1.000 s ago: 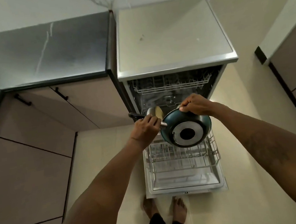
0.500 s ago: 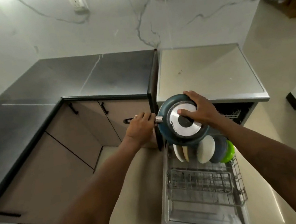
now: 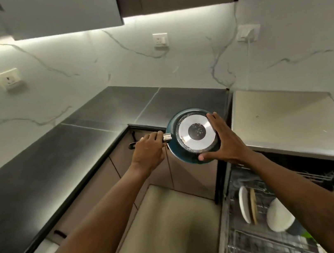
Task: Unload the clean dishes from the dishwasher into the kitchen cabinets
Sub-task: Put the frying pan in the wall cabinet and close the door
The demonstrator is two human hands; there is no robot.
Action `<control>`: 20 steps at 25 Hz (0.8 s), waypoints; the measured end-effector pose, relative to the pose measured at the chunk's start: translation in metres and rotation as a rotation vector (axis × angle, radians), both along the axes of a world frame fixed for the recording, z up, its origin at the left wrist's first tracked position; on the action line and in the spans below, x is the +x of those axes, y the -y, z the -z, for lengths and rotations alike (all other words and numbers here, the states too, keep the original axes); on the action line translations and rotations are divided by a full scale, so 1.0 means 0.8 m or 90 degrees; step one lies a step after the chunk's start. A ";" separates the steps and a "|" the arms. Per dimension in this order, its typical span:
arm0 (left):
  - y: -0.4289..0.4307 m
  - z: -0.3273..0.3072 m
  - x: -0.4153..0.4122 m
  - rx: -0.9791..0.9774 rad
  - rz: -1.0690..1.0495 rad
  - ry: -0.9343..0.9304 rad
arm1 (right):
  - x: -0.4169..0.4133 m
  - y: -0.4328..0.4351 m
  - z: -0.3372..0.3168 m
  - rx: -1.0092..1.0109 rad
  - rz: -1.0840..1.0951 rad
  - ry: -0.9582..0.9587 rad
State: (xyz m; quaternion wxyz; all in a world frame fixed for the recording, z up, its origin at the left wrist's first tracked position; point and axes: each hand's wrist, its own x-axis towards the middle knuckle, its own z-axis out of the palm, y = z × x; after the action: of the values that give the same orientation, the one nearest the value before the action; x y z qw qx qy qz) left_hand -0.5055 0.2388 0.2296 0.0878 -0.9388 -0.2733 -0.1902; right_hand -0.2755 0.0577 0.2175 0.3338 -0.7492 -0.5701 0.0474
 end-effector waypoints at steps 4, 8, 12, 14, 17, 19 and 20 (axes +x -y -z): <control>-0.060 -0.027 -0.072 0.017 -0.050 0.032 | -0.053 -0.082 -0.012 0.035 -0.058 0.029; -0.115 -0.058 -0.142 0.052 -0.089 0.063 | -0.105 -0.168 -0.037 0.067 -0.105 0.025; -0.173 -0.091 -0.204 0.090 -0.167 0.072 | -0.157 -0.258 -0.071 0.118 -0.179 0.024; -0.199 -0.104 -0.228 0.101 -0.197 0.088 | -0.174 -0.302 -0.086 0.146 -0.211 0.026; -0.240 -0.125 -0.253 0.131 -0.234 0.103 | -0.193 -0.365 -0.109 0.179 -0.256 0.033; -0.268 -0.144 -0.265 0.160 -0.259 0.106 | -0.204 -0.406 -0.126 0.203 -0.278 0.024; -0.280 -0.155 -0.270 0.173 -0.272 0.105 | -0.207 -0.426 -0.134 0.214 -0.287 0.019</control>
State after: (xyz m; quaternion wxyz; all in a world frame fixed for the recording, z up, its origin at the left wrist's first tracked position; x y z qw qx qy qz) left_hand -0.7215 0.4631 0.3535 0.2288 -0.8206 -0.4435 -0.2783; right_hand -0.4413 0.3987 0.3243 0.4259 -0.5381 -0.7272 0.0141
